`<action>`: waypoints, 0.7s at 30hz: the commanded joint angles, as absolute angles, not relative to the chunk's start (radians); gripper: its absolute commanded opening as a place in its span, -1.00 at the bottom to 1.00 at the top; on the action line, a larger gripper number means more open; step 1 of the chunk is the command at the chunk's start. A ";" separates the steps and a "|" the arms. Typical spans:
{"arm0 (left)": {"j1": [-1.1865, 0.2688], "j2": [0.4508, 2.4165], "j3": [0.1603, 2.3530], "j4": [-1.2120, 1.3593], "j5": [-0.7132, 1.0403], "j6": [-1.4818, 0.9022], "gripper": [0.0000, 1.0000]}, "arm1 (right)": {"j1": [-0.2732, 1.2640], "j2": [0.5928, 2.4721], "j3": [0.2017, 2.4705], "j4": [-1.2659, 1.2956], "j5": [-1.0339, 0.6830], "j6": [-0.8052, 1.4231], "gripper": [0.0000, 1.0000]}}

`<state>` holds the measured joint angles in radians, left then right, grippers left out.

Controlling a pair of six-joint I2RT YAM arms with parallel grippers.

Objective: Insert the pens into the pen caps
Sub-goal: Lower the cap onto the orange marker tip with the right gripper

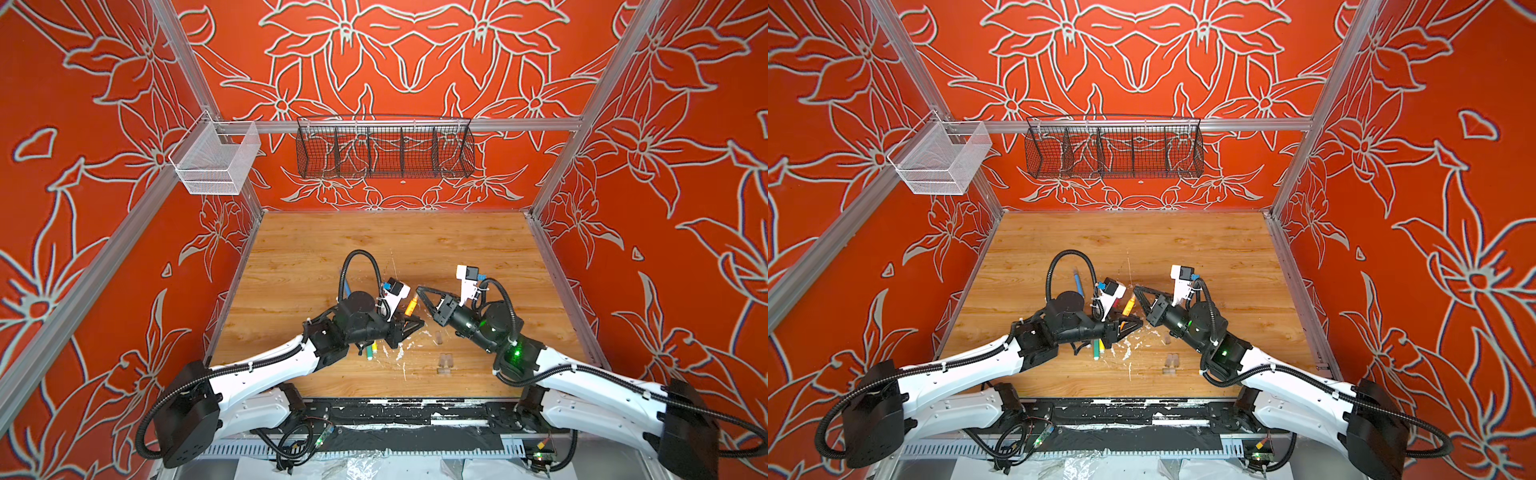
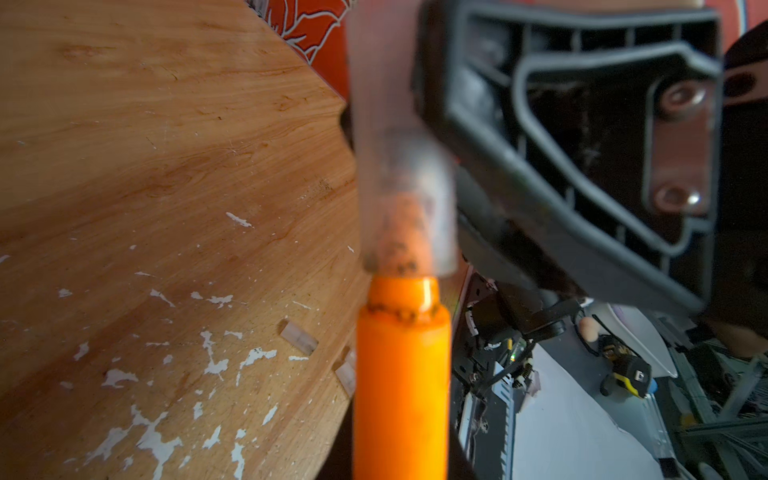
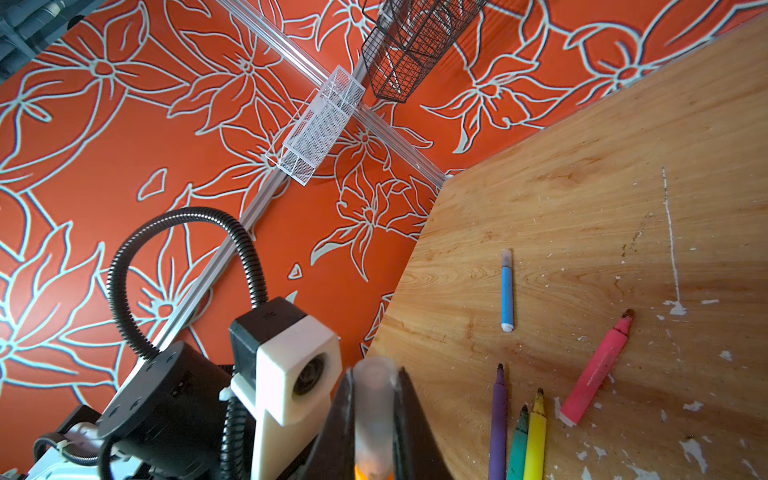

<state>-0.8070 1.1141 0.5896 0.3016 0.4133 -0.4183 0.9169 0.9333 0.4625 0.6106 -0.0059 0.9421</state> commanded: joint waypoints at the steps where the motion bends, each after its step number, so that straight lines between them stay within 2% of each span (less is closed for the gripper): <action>1: -0.751 1.108 0.562 0.401 0.496 -0.496 -1.00 | 0.941 0.925 0.422 0.673 0.001 0.925 -1.00; 21: -0.747 1.033 0.536 0.398 0.485 -0.458 -1.00 | 1.049 1.043 0.456 0.787 -0.017 0.885 -1.00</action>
<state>-0.7578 1.0569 0.5396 0.3260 0.5072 -0.4469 1.0054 1.0191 0.4377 0.7750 0.0761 0.9089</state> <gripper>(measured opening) 0.152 0.153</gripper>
